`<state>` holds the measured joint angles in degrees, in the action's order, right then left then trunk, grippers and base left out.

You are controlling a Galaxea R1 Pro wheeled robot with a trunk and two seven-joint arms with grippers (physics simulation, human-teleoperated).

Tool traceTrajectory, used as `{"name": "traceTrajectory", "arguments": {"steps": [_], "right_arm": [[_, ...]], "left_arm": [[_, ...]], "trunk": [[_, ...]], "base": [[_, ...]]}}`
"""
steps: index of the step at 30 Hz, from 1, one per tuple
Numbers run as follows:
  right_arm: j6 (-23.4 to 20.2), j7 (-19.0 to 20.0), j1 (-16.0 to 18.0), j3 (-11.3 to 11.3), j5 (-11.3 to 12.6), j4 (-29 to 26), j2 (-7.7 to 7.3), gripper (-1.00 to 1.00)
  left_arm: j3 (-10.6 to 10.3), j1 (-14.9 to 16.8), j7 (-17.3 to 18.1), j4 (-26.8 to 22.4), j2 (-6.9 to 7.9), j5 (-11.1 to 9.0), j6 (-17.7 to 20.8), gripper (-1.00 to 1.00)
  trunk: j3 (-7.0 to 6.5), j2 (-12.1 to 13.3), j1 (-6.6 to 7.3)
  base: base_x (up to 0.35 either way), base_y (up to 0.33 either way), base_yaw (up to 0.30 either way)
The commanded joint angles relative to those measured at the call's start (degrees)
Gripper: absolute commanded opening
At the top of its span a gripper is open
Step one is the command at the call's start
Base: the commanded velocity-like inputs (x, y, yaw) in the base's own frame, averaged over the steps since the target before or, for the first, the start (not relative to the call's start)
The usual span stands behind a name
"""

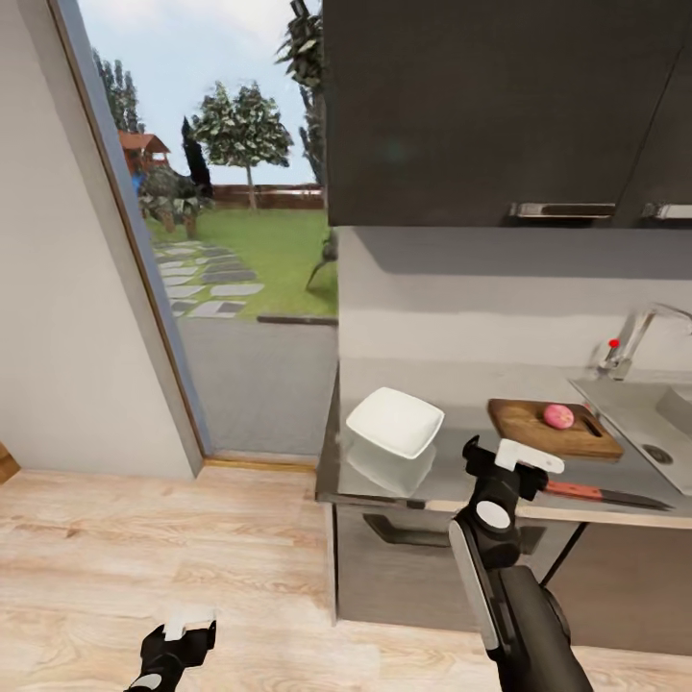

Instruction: In the kitchen, take the Vidalia onion out of the sink, dice it on the chopping board with the paring knife, put the diced onion into the bowl on the countertop, then place both the paring knife and the chopping board into the sink.

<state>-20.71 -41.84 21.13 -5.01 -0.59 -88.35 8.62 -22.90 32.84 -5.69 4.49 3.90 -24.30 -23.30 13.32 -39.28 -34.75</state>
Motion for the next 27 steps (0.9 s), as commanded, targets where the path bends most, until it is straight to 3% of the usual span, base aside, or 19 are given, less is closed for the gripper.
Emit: {"name": "traceTrajectory", "arguments": {"steps": [1, 2, 3, 13, 16, 19, 27], "right_arm": [[-0.18, -1.04, 0.05, 0.92, 0.01, -0.03, 0.00, 1.00], [0.00, -1.54, 0.05, 2.23, 0.11, -0.01, 0.03, 1.00], [0.19, -2.04, 0.05, 4.90, 0.29, 0.01, 0.11, 1.00], [0.32, -2.52, 0.05, 9.66, 1.58, 1.62, 0.25, 1.00], [0.32, -2.53, 0.05, 13.57, 1.67, 1.96, 0.26, 1.00], [0.32, -2.54, 0.04, 16.09, 1.72, 2.08, 0.16, 1.00], [0.32, -2.54, 0.04, 18.19, 1.70, 2.13, -0.04, 1.00]], "left_arm": [[-0.48, 0.06, -0.07, 0.16, -0.03, -0.30, -0.25, 1.00], [-0.48, 0.06, -0.05, 0.16, -0.03, -0.30, -0.25, 1.00], [-0.48, 0.06, -0.07, 0.16, -0.03, -0.30, -0.25, 1.00], [-0.48, 0.04, -0.11, 0.16, 0.12, -0.30, -0.25, 1.00], [-0.48, 0.05, -0.12, 0.16, 0.14, -0.30, -0.25, 1.00], [-0.46, 0.05, -0.12, 0.16, 0.19, -0.30, -0.25, 1.00], [-0.48, 0.05, -0.12, 0.16, 0.40, -0.30, -0.18, 1.00]], "trunk": [[0.09, -0.07, -0.04], [0.09, -0.07, -0.04], [0.09, -0.07, -0.04], [0.09, -0.07, -0.04], [0.09, -0.07, -0.04], [0.09, -0.07, -0.04], [0.09, -0.07, -0.04]], "base": [[0.197, 0.251, 0.000], [0.191, 0.251, 0.000], [0.169, 0.232, 0.000], [0.039, 0.053, 0.000], [0.002, 0.003, 0.000], [0.000, 0.000, 0.000], [0.001, -0.001, 0.000]]}}
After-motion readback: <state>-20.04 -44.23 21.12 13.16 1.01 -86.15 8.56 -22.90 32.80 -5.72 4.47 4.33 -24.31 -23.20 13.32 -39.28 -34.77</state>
